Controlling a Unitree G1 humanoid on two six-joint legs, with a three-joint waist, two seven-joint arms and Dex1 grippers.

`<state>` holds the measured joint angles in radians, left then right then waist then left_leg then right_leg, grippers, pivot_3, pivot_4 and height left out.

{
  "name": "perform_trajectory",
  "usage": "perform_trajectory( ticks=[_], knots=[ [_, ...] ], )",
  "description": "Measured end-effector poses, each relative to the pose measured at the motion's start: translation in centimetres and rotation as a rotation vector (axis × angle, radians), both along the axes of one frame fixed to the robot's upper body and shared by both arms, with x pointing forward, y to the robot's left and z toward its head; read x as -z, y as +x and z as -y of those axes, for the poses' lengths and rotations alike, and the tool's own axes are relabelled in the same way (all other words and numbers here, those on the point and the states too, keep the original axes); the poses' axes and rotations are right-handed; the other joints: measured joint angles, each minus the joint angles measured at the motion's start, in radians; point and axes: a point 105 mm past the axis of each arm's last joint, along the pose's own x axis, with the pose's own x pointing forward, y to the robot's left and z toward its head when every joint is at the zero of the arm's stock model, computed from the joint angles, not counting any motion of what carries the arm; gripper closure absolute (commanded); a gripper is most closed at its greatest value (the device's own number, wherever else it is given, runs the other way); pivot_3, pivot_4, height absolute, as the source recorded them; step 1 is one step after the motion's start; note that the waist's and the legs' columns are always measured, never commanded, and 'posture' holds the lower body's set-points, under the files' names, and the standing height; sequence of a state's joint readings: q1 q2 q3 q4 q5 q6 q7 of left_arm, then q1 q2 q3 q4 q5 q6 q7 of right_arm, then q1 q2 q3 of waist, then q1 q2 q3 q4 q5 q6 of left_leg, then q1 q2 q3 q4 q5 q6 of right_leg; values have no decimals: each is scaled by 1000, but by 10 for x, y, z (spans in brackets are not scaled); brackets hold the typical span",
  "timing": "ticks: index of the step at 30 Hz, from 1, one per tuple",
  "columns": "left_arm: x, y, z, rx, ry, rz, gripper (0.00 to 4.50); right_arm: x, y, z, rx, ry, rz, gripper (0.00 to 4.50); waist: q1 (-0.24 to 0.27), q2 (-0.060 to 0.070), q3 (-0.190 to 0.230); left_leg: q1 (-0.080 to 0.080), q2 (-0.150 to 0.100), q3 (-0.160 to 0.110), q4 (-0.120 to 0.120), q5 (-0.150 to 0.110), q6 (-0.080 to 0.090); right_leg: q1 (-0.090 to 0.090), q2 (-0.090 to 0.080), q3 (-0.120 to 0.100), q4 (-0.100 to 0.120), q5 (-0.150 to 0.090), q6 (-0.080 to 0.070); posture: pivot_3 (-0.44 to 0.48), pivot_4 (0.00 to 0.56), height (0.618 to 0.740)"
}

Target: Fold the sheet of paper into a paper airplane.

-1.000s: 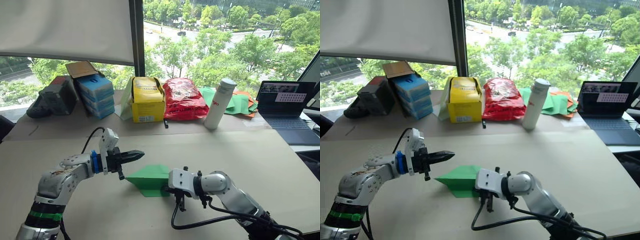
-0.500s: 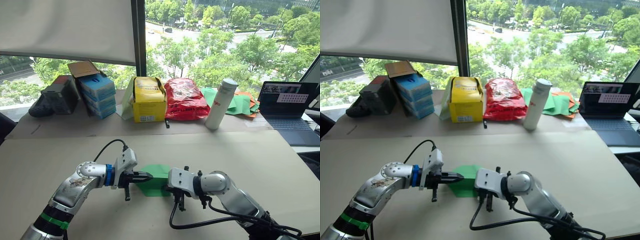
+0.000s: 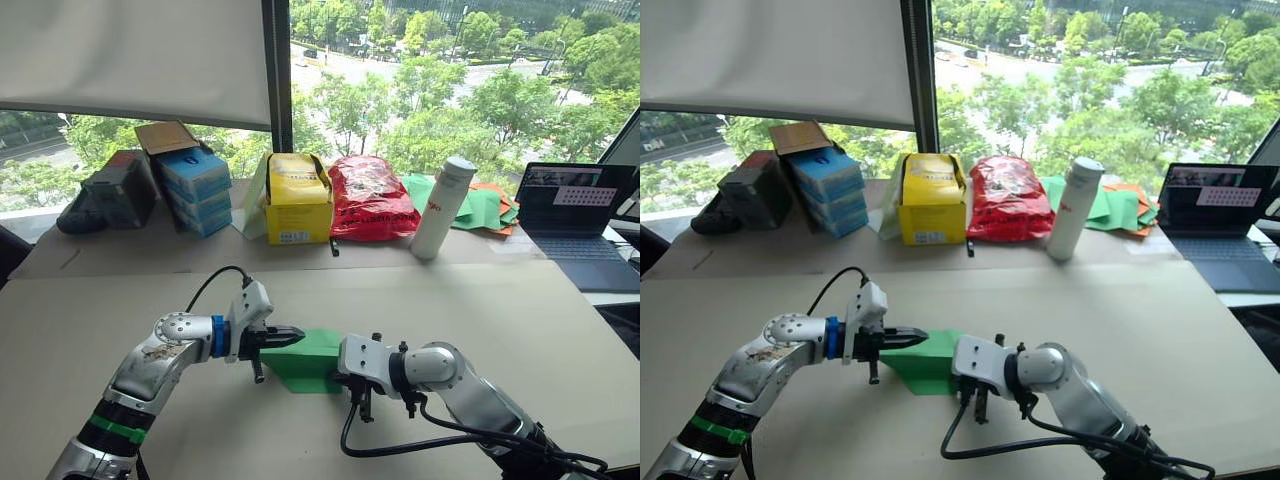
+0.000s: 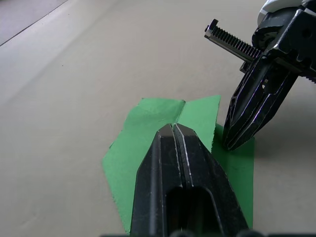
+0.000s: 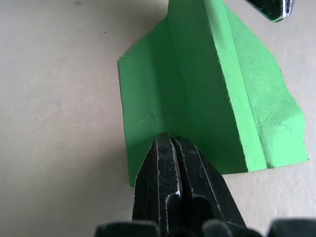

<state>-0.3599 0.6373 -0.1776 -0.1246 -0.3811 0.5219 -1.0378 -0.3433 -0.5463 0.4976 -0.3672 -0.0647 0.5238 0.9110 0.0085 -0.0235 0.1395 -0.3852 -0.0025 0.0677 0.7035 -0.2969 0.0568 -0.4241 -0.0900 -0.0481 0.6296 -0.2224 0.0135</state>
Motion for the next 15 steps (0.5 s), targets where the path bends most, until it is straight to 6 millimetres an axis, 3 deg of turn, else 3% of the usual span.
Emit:
perform_trajectory(
  ticks=[15],
  knots=[
    [15,-20,4,39,18,-42,4500,-4,-5,3,-5,-2,-31,4480,3,0,0,0,0,0,0,0,1,0,-1,0,0,0,0,0,150,740]
  ],
)
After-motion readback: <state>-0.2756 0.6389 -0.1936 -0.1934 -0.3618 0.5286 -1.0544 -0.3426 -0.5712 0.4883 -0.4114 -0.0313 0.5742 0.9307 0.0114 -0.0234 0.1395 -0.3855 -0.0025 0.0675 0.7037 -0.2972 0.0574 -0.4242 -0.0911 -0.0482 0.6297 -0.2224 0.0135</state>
